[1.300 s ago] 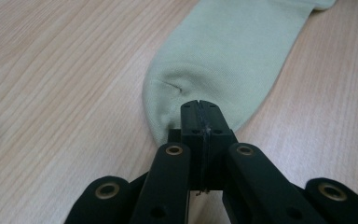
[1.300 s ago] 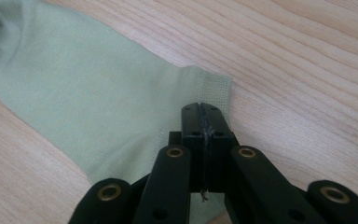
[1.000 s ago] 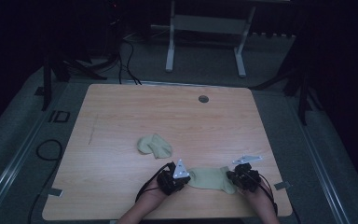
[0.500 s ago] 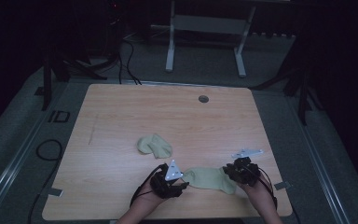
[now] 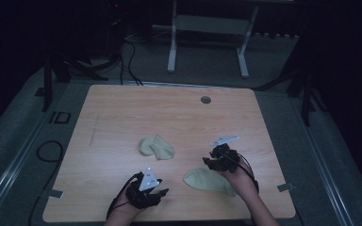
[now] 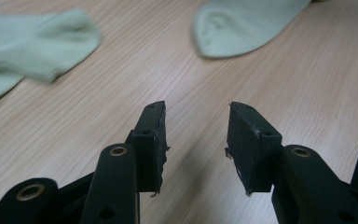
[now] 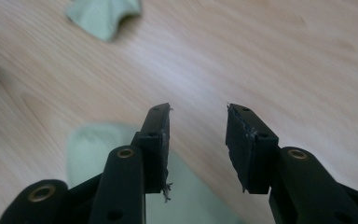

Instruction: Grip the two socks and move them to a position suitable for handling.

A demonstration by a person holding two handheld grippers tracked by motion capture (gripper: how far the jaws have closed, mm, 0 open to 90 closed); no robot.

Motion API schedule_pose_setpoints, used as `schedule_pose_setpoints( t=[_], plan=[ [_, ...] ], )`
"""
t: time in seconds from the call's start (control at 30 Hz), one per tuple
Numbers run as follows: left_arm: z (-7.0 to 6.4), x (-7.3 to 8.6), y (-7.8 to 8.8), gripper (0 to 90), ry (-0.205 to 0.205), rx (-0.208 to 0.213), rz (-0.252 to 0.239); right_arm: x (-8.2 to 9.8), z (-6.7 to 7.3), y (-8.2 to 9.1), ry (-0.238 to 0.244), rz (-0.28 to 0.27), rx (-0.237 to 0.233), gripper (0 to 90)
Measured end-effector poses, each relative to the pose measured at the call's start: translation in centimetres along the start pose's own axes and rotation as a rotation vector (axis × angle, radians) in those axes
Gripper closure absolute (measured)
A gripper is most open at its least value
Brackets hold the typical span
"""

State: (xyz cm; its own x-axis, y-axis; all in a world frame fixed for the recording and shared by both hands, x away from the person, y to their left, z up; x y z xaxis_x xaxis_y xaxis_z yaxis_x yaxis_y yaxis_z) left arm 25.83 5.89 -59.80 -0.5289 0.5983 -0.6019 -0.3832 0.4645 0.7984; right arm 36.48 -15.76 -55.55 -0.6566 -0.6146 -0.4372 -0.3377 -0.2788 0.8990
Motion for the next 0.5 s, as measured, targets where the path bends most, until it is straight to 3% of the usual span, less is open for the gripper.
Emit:
schedule_pose_setpoints(
  t=[0.13, 0.17, 0.5],
  plan=[
    [1.1, 1.3, 0.9, 56.7, 0.061, -0.002, -0.015, -2.0, 0.9, -0.3, 0.025, -0.001, -0.006, 58.6],
    [1.3, 1.5, 1.0, 56.7, 0.068, -0.003, -0.016, -3.5, 1.6, -0.5, 0.043, -0.003, -0.009, 58.3],
    [3.1, 4.1, 2.1, 56.7, 0.135, -0.031, -0.016, -8.9, 5.3, -2.0, 0.121, 0.002, -0.035, 56.9]
  ],
)
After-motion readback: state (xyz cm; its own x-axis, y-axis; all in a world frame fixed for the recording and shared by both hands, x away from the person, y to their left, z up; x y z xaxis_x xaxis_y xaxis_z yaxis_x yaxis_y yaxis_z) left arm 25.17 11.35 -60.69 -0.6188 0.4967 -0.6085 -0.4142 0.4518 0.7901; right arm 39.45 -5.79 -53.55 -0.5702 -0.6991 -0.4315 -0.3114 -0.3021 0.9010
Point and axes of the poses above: each handheld gripper's, and its own axes: y roughly backward along the jaws, x roughly out of its underside, z roughly to its left, the point moved 7 cm from there along -y, roughly forward along the jaws, and after that the axes turned 12 degrees about z, right-handed, at the moved point
